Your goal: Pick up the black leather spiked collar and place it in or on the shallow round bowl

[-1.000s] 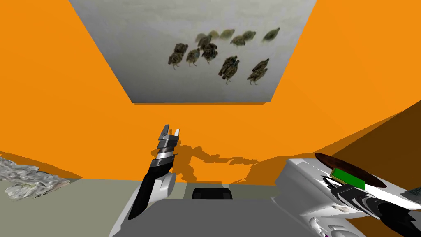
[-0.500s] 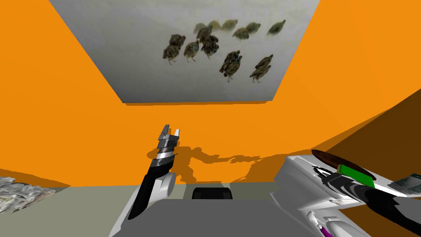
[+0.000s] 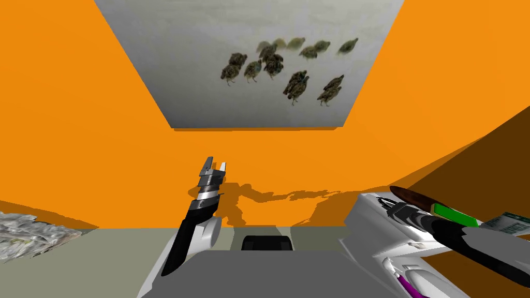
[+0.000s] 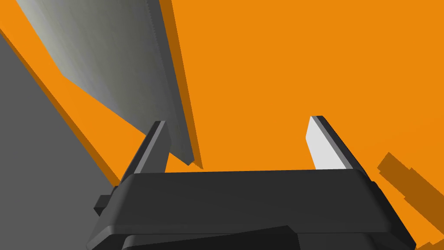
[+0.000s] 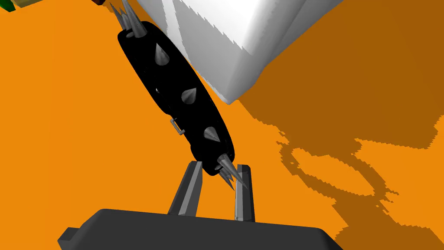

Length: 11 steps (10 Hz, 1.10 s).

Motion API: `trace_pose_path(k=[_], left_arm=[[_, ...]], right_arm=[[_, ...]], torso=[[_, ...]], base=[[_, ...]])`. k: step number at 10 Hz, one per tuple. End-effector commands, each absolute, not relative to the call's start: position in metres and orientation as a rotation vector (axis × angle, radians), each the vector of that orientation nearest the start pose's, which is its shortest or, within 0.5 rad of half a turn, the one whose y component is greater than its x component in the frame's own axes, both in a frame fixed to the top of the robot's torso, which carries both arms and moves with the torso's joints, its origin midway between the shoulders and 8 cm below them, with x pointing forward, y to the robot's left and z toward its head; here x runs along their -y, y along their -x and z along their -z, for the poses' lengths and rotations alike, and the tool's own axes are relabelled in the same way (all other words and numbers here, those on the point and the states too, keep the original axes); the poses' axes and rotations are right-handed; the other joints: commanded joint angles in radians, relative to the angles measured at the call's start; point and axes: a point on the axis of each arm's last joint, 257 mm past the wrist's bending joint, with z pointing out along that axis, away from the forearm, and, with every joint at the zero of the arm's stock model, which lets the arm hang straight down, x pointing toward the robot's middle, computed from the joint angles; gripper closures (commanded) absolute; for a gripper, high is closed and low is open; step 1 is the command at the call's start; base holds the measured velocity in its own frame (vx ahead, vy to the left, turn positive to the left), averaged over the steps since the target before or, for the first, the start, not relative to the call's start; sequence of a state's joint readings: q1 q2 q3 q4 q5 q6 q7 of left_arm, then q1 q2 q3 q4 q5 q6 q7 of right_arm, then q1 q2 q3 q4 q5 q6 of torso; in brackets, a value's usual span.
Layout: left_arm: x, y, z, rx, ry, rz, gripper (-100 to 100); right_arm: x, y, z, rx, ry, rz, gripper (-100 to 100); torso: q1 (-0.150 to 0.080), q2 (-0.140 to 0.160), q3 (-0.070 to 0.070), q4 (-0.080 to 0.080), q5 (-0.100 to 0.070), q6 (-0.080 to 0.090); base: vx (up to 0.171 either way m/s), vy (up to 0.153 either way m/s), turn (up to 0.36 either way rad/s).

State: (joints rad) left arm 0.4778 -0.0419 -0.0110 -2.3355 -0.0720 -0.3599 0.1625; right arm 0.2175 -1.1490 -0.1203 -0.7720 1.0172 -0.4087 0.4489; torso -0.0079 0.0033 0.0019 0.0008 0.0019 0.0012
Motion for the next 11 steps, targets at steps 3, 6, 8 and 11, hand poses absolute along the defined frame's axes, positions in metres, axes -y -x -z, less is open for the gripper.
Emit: trace_pose_path(k=[3,6,8,11], left_arm=[[-0.273,-0.358,-0.029,-0.612,0.765,1.405,0],[-0.273,-0.358,-0.029,-0.612,0.765,1.405,0],[-0.273,-0.358,-0.029,-0.612,0.765,1.405,0],[-0.273,-0.358,-0.029,-0.612,0.765,1.405,0]], right_arm=[[0.765,-0.332,0.261,-2.172,0.725,0.878,100],[0.751,-0.352,0.252,-2.119,0.785,0.884,100],[0.739,-0.371,0.243,-2.067,0.843,0.895,100],[0.728,-0.386,0.233,-2.018,0.900,0.913,100]], torso=[[-0.001,0.001,0.000,0.000,0.000,-0.001],[-0.005,0.003,0.001,0.000,0.000,0.000],[-0.006,0.000,0.000,0.000,-0.001,0.000],[-0.010,0.002,0.002,0.001,-0.001,0.000]], base=[[-0.086,-0.003,0.026],[-0.086,-0.053,0.029],[-0.057,-0.072,0.017],[-0.078,-0.117,0.023]])
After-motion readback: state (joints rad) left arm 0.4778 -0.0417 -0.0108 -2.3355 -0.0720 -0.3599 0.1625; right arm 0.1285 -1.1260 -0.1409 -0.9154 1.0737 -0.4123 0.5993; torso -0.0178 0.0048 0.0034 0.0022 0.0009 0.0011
